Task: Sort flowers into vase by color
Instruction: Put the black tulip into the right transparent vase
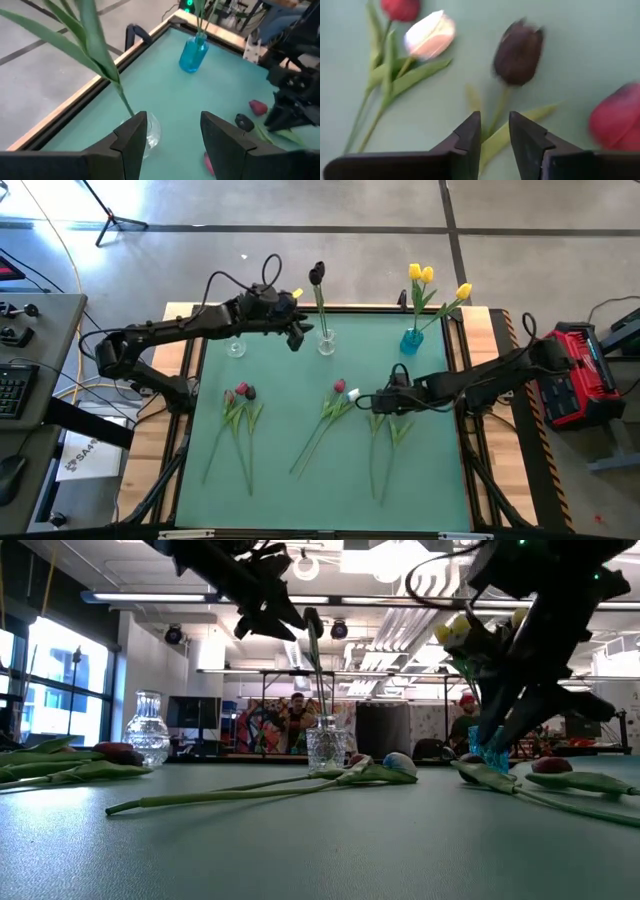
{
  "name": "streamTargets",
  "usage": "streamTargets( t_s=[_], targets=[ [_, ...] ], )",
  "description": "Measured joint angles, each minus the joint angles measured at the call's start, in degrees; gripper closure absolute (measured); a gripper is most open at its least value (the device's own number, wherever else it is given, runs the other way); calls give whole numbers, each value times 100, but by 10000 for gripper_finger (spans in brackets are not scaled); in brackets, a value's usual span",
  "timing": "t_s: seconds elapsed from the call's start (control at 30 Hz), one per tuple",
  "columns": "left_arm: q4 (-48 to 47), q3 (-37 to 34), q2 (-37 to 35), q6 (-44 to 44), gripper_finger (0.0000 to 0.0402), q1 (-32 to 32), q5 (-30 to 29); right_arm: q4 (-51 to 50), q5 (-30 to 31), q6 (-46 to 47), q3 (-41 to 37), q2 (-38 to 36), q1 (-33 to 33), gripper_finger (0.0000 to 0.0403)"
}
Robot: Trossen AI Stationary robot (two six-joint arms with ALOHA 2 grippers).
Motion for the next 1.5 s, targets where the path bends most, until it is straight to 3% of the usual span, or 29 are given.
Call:
streamTargets(
  t_s=[0.4,0.9,1.1,1.27,1.5],
  targets=[
    [-165,0,37,-80,227,-204,-102,352,-244,-819,-150,81,-358,320],
    [-692,0,37,-346,227,-586,-71,1041,-495,-1025,-141,1003,-392,330],
    [-619,0,37,-408,227,-795,-78,1307,-531,-1073,-152,933,-392,395],
    [-573,0,37,-494,227,-962,-90,1405,-441,-1001,-127,702,-390,395],
    [-223,4,162,-538,227,-1206,-89,1387,206,-1518,312,222,-388,401]
  ],
)
